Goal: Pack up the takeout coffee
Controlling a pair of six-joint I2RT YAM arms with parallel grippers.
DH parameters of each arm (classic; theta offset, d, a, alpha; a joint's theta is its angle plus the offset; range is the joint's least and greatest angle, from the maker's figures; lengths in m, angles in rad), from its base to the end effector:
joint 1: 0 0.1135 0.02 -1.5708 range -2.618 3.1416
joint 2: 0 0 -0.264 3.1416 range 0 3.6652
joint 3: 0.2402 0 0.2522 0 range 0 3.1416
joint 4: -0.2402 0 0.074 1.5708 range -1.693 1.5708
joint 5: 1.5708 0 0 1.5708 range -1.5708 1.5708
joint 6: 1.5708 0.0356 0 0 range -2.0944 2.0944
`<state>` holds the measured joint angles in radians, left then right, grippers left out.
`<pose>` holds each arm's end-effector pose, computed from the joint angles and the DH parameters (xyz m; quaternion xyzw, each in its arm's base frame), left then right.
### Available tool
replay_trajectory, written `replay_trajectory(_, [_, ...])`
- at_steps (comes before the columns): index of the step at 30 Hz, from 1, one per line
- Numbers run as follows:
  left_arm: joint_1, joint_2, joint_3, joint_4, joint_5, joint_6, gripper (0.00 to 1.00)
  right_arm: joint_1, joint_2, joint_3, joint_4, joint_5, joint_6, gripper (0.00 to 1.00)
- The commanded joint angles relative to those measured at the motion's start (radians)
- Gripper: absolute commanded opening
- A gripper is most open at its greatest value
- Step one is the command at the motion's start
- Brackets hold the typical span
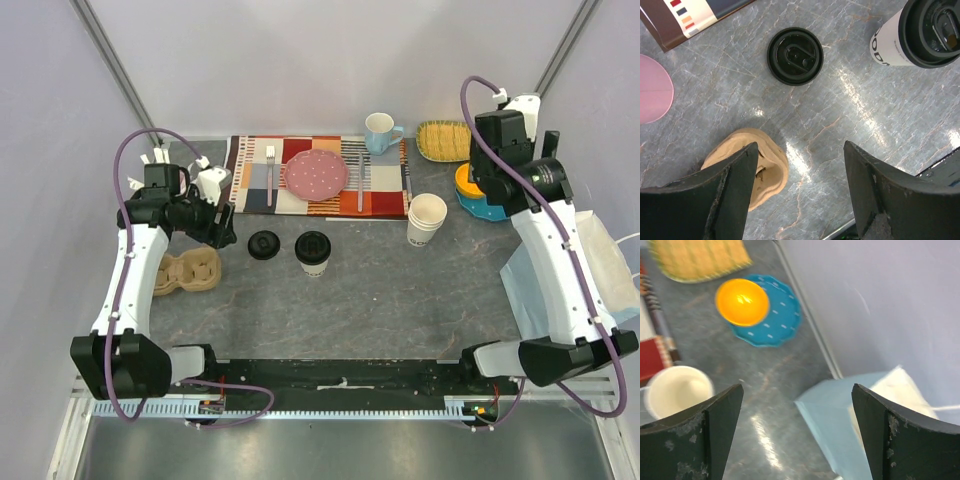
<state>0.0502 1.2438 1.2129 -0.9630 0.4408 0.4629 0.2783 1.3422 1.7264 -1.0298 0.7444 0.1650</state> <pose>0.2403 -0.0031 0.3269 0.2525 0.9029 -0.1323 0.3217 0.2420 0.0441 0.4578 0.1148 0.8415 -0.2261 0.4771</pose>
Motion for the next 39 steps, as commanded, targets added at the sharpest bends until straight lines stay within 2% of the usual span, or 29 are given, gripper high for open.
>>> replay_trajectory(1, [-0.003, 0.008, 0.048, 0.035, 0.058, -0.038, 0.76, -0.042, 0.038, 0.047, -0.235, 0.113, -0.003, 0.98])
replay_trajectory(6, [-0.033, 0.022, 0.043, 0.020, 0.018, -0.035, 0.76, -0.083, -0.008, -0.048, -0.274, 0.216, 0.059, 0.98])
replay_trajectory(12, [-0.107, 0.020, 0.045, 0.014, -0.002, -0.010, 0.76, -0.174, -0.078, -0.261, -0.156, 0.174, -0.025, 0.98])
replay_trajectory(14, [-0.137, 0.023, 0.040, 0.015, -0.002, 0.000, 0.76, -0.183, -0.065, -0.265, -0.122, 0.174, -0.085, 0.98])
replay_trajectory(18, [-0.190, 0.022, 0.039, 0.018, -0.010, 0.013, 0.76, -0.231, 0.004, -0.220, -0.102, 0.075, -0.116, 0.97])
replay_trajectory(20, [-0.213, 0.019, 0.040, 0.017, -0.028, 0.014, 0.76, -0.273, 0.023, -0.212, -0.101, 0.009, -0.116, 0.92])
replay_trajectory(21, [-0.225, 0.016, 0.042, 0.015, -0.039, 0.016, 0.76, -0.274, 0.035, -0.209, -0.099, -0.022, -0.116, 0.85])
replay_trajectory(29, [-0.260, 0.000, 0.036, 0.018, -0.063, 0.025, 0.76, -0.334, 0.025, -0.243, -0.098, -0.108, -0.117, 0.59])
replay_trajectory(30, [-0.263, -0.001, 0.037, 0.018, -0.062, 0.023, 0.76, -0.334, 0.022, -0.249, -0.098, -0.115, -0.117, 0.50])
replay_trajectory(33, [-0.262, -0.012, 0.037, 0.018, -0.070, 0.025, 0.76, -0.335, 0.006, -0.257, -0.101, -0.129, -0.114, 0.32])
replay_trajectory(37, [-0.263, -0.018, 0.033, 0.015, -0.070, 0.033, 0.76, -0.334, -0.038, -0.304, -0.102, -0.132, -0.114, 0.29])
replay_trajectory(39, [-0.266, -0.020, 0.033, 0.015, -0.065, 0.036, 0.76, -0.334, -0.067, -0.332, -0.102, -0.142, -0.116, 0.20])
